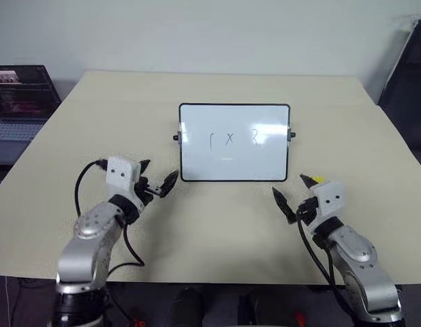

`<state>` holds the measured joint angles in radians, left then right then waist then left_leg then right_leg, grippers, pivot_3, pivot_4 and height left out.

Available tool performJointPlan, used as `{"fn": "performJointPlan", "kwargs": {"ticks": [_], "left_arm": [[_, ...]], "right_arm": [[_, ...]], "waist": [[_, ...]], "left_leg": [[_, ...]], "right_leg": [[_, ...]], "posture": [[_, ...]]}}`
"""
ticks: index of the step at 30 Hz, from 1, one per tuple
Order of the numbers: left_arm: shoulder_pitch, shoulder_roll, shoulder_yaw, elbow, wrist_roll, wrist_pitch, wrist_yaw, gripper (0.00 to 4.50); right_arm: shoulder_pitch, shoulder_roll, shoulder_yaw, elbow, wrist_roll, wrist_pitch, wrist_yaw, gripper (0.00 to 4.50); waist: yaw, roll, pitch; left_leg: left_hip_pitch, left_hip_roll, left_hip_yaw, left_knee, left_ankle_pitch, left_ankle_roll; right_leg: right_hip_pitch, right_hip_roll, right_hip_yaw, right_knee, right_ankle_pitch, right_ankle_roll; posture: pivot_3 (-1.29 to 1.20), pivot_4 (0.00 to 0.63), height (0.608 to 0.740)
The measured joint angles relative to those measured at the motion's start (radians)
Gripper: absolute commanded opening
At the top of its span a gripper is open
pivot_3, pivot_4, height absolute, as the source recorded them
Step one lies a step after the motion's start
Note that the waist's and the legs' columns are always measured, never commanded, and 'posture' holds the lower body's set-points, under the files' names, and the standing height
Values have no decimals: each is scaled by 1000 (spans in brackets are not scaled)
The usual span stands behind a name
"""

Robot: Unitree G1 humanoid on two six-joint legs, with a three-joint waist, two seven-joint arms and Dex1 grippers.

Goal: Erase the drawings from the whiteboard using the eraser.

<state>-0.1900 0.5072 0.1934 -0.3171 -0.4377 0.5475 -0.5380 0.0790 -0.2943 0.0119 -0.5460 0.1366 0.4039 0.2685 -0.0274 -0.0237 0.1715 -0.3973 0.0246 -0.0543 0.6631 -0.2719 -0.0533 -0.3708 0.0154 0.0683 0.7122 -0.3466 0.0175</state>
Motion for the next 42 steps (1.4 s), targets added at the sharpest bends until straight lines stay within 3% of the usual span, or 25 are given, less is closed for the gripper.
{"fn": "performJointPlan", "kwargs": {"ticks": [6, 10, 14, 21, 29, 42], "left_arm": [[-187, 70, -51, -4, -112, 139, -115, 4500], [-250, 128, -198, -29, -96, 187, -193, 4500], [-333, 152, -340, -28, -42, 148, -297, 4500], [-407, 130, -373, 85, 32, 23, -373, 4500], [-395, 78, -414, 166, 109, -99, -413, 4500], [-360, 55, -415, 92, 125, -54, -387, 4500]], "right_arm": [[-10, 5, -49, -96, 25, 129, -40, 4473], [-68, -16, -107, -119, 49, 278, -60, 4473], [-177, -90, -195, -127, 100, 493, -60, 4473], [-261, -131, -247, -100, 151, 671, -51, 4473], [-310, -117, -244, 65, 148, 694, -71, 4473], [-341, -133, -222, 252, 117, 578, -53, 4473]], "waist": [[-4, 0, 0], [-8, 0, 0], [-6, 1, 0], [-6, 1, 1], [-5, 1, 1], [-6, 1, 1]], "left_leg": [[1, -1, 1, 0, 0, 0], [1, 0, 1, -1, 0, 0], [1, -1, 2, -1, 0, 0], [-1, -1, 2, -1, 0, 1], [-2, -1, 2, -1, 0, 1], [-2, -1, 3, -1, 0, 1]], "right_leg": [[1, 0, 1, 0, 0, 0], [0, 1, 1, 0, 0, 0], [0, 1, 2, 0, 0, 0], [-2, 1, 2, -1, 0, 0], [-2, 1, 2, -1, 0, 0], [-2, 1, 3, -1, 0, 0]], "posture": [[0, 150, 740], [0, 150, 740], [0, 150, 740], [0, 150, 740], [0, 150, 740], [0, 150, 740]]}}
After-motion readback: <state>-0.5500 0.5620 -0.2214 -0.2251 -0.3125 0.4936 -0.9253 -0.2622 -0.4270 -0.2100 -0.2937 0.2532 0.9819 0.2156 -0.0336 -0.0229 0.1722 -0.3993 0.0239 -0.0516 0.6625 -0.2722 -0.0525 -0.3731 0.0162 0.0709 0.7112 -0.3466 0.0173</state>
